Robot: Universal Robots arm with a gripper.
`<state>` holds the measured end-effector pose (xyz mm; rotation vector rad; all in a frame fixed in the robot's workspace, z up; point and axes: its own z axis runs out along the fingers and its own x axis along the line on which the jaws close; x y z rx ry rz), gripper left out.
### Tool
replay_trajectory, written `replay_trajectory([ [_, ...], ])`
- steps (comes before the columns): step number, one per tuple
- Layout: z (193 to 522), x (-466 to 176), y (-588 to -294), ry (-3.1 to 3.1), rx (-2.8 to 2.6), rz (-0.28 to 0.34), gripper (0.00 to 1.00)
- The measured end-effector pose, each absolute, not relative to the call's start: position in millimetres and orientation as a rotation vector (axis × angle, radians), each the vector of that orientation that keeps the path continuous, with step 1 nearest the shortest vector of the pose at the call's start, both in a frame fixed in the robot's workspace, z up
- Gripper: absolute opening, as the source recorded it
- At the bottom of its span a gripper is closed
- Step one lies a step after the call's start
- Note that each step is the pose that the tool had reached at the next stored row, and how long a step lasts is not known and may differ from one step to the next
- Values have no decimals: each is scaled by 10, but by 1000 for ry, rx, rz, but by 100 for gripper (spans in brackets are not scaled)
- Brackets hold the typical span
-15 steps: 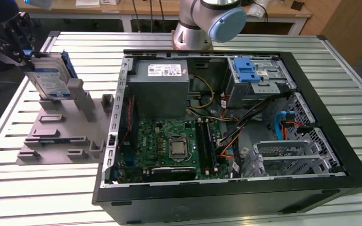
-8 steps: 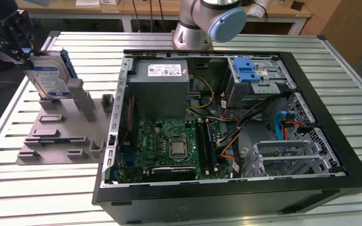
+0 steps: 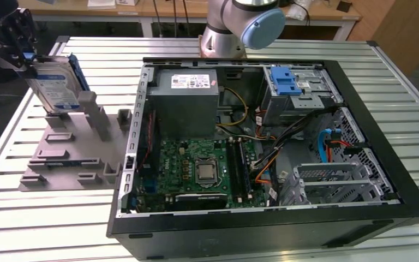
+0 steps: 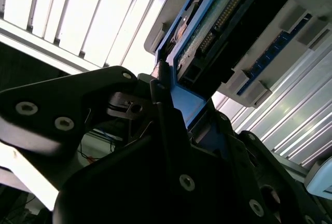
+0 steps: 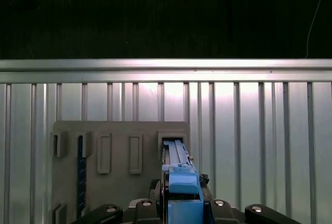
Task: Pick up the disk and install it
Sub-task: 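Pick up the disk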
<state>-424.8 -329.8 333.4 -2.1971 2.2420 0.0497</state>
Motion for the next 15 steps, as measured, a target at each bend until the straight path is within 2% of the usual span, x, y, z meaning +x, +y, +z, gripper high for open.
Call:
replay_trajectory([
  [15,3382,-4248,-3298,2242,-2197,50,36],
])
